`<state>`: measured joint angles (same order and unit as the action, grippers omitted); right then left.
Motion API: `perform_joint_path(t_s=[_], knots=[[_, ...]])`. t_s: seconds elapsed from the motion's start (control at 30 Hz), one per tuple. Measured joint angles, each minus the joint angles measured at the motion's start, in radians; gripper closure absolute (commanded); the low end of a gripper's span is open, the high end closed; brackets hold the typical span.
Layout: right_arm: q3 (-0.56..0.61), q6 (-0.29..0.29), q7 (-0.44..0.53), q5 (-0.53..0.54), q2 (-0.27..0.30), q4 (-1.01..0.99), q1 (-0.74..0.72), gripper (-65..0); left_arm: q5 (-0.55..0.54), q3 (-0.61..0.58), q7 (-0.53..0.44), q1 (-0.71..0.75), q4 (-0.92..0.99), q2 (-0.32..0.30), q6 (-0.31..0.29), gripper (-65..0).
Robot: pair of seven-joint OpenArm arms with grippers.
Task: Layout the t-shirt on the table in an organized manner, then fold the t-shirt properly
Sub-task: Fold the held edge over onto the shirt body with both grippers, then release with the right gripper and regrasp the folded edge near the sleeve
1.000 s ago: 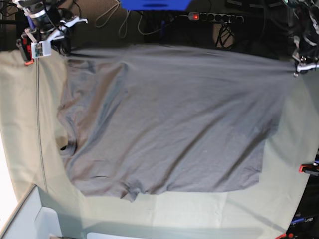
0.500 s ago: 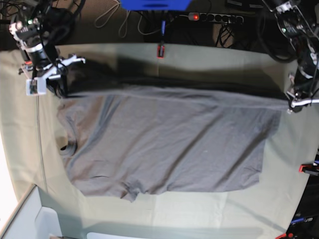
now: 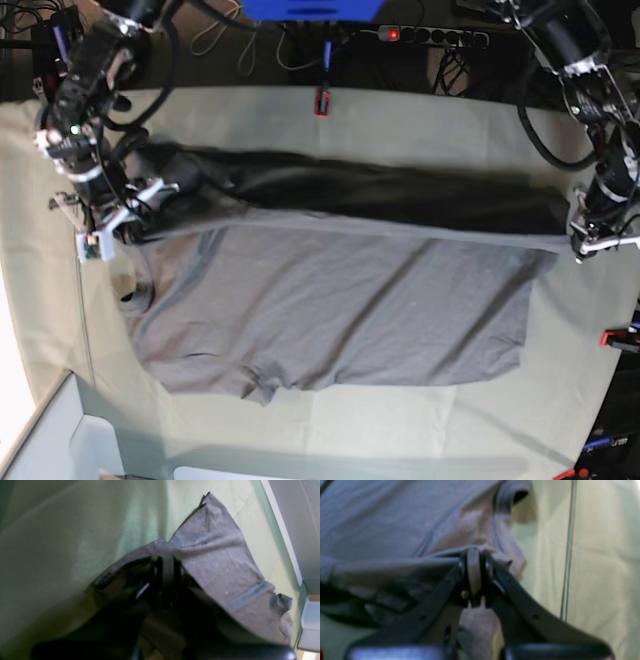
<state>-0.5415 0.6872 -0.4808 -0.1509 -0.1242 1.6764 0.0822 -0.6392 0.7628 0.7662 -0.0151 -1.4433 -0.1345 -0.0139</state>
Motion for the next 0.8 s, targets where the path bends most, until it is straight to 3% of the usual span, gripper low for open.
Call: perform_joint_path(t_s=[0.47,0.8], knots=[[0.211,0.0,0.008,-0.078,0.008,-0.11,-0.126,0.0,-0.002,0.0,-0.002,-0.055,0.055,-0.005,-0.003,0.0],[0.221,0.0,0.006,-0.081,0.056,-0.274,-0.23,0.0,0.002,-0.072,-0.003,-0.072,0.096,-0.012,0.002,0.0]])
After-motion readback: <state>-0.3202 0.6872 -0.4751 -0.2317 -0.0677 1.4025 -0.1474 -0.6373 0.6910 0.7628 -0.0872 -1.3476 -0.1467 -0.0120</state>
